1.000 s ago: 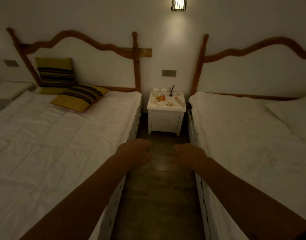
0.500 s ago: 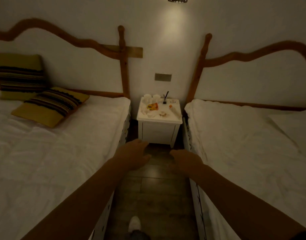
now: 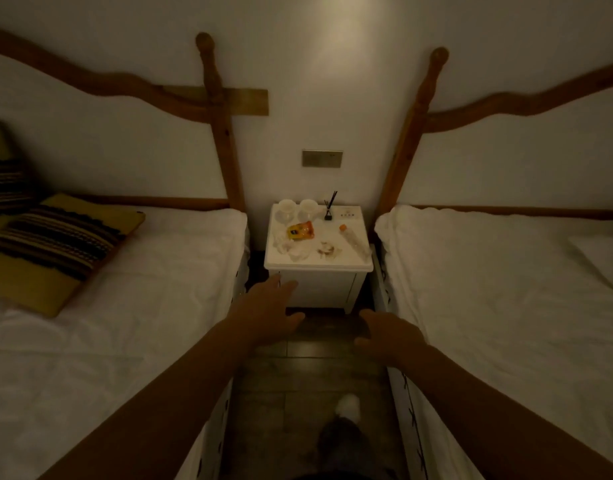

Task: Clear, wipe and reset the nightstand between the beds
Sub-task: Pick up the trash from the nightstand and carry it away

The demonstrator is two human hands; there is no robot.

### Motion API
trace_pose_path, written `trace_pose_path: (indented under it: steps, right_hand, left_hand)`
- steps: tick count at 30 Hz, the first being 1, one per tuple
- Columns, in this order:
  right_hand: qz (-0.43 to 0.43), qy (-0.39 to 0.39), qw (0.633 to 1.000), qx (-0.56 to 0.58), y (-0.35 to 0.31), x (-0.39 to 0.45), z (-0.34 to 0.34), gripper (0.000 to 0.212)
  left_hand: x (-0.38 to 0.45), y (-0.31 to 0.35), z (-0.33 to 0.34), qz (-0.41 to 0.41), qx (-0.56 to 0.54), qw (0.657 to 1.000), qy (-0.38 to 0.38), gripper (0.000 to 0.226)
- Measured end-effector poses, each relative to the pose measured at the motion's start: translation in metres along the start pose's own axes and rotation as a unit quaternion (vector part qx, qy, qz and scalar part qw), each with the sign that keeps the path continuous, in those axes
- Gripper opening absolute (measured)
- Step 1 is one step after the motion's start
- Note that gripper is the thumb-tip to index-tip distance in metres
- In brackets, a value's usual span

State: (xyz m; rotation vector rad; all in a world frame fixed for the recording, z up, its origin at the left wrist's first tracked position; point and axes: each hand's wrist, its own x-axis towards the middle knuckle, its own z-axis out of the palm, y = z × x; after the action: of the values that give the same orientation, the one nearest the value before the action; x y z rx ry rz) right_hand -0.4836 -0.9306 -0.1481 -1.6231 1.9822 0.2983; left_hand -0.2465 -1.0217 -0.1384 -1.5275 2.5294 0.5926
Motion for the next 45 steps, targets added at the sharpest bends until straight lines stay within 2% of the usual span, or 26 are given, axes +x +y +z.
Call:
trace_pose_path:
  steps: [7,11,16,20,23,26,30,33,36,39,41,43,45]
  right_hand:
    - [-0.029,-0.013,0.999,0.003,0.033,0.168,-0.041,0.059]
    - [-0.045,-0.02,0.999,0.01,0.047,0.256,-0.068,0.066]
    - [-0.042,-0.03,0.998,0.028,0.061,0.357,-0.08,0.063]
    - [-0.018,-0.003,1.0,0.01,0.075,0.433,-0.06,0.07]
    - [-0.015,0.053,0.995,-0.079,0.088,0.487,-0.043,0.073]
    - [0.011,0.081,0.994,-0.072,0.1,0.542,-0.02,0.076]
    - [0.061,0.101,0.992,-0.036,0.119,0.598,0.007,0.079]
    - [0.073,0.104,0.992,-0.027,0.129,0.624,0.022,0.079]
    - [0.086,0.107,0.991,0.007,0.134,0.638,0.035,0.078]
    - [0.083,0.132,0.987,0.038,0.135,0.646,0.047,0.077]
    - [0.068,0.159,0.984,0.037,0.134,0.646,0.05,0.075]
    - [0.056,0.175,0.982,0.035,0.135,0.648,0.052,0.074]
    - [0.053,0.175,0.982,0.049,0.137,0.65,0.054,0.073]
  left_hand:
    - [0.15,-0.029,0.0,-0.049,0.009,0.999,-0.007,0.084]
    - [0.226,-0.045,0.005,-0.074,-0.004,0.997,-0.03,0.081]
    - [0.308,-0.07,0.034,-0.115,-0.018,0.992,-0.055,0.085]
    - [0.374,-0.093,0.065,-0.117,-0.015,0.99,-0.078,0.081]
    - [0.428,-0.109,0.092,-0.12,-0.006,0.992,-0.035,0.082]
    - [0.487,-0.126,0.129,-0.13,0.01,0.991,0.002,0.088]
    - [0.546,-0.153,0.188,-0.166,-0.003,0.986,-0.027,0.107]
    - [0.563,-0.167,0.225,-0.164,-0.005,0.985,-0.056,0.11]
    - [0.558,-0.177,0.245,-0.134,-0.013,0.991,-0.016,0.092]
    - [0.546,-0.19,0.254,-0.089,-0.064,0.991,0.081,0.049]
    - [0.536,-0.197,0.25,-0.074,-0.113,0.985,0.103,0.031]
    - [0.532,-0.203,0.242,-0.071,-0.189,0.975,0.094,0.027]
    - [0.531,-0.202,0.23,-0.061,-0.26,0.959,0.097,0.033]
